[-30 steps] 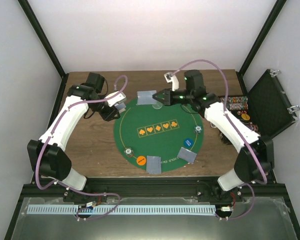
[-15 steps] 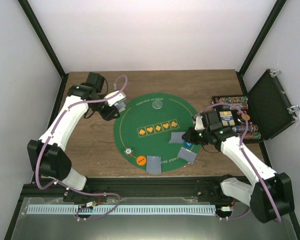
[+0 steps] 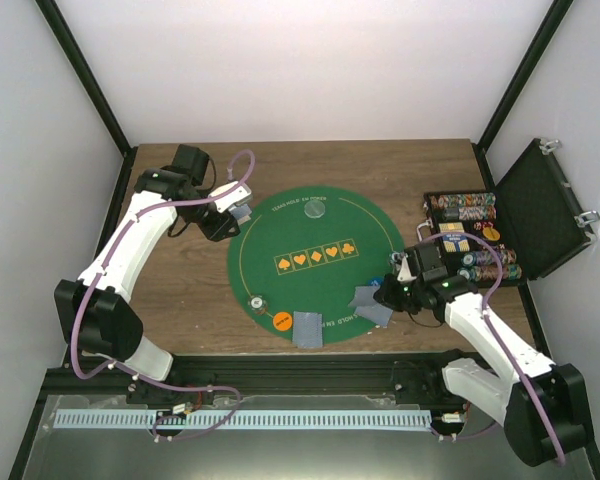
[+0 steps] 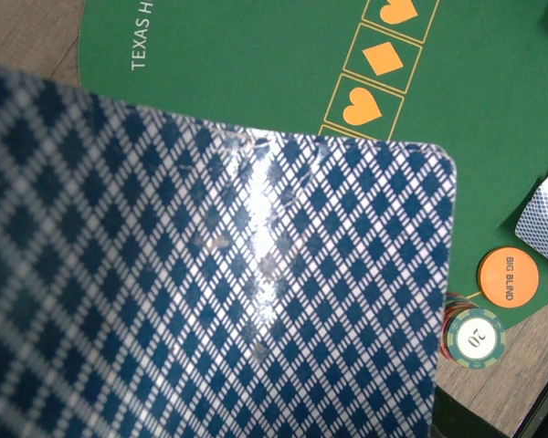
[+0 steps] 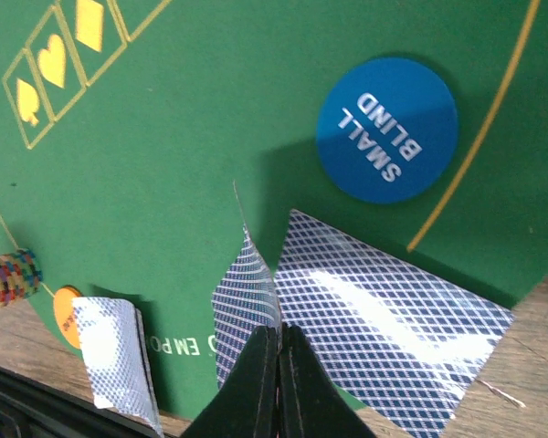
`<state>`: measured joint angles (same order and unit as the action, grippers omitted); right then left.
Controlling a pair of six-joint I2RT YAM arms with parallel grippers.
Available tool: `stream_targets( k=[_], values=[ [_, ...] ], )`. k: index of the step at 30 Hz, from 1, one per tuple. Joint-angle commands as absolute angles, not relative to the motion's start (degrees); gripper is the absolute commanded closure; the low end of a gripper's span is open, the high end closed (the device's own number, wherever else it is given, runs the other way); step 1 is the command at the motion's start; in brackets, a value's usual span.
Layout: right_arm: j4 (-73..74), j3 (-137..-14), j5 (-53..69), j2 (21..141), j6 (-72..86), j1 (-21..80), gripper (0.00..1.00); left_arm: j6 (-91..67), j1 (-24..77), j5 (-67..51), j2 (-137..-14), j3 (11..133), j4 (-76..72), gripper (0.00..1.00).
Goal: Distribute texas hold em gaming equipment
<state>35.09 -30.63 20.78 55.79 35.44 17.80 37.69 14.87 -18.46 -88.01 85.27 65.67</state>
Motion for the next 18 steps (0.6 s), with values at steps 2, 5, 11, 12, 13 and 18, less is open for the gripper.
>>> stream_targets(
  k=[2,5,11,12,13,18],
  values=[
    [34.68,-28.35,19.47,54.98,37.57,17.12,0.99,38.04,14.59,-18.90,-88.42,85.94,65.25,0.56],
    [34.85,-27.47,19.33,54.67,38.08,17.06,0.98,38.06,14.67,-18.89,-88.51,86.11,65.30,0.56],
    [36.31,-27.73,17.27,54.04,39.17,16.92,0.66,37.97,14.63,-18.98,-88.78,86.35,65.46,0.56],
    [36.57,-27.83,16.94,53.84,39.42,16.94,0.57,37.97,14.59,-18.98,-88.77,86.39,65.43,0.56],
    [36.99,-28.04,16.54,53.65,39.84,16.91,0.49,37.97,14.61,-18.97,-88.81,86.41,65.41,0.56],
    [40.00,-29.89,12.92,50.59,42.54,16.95,0.14,38.08,14.61,-18.98,-88.74,86.40,65.65,0.56]
  ],
)
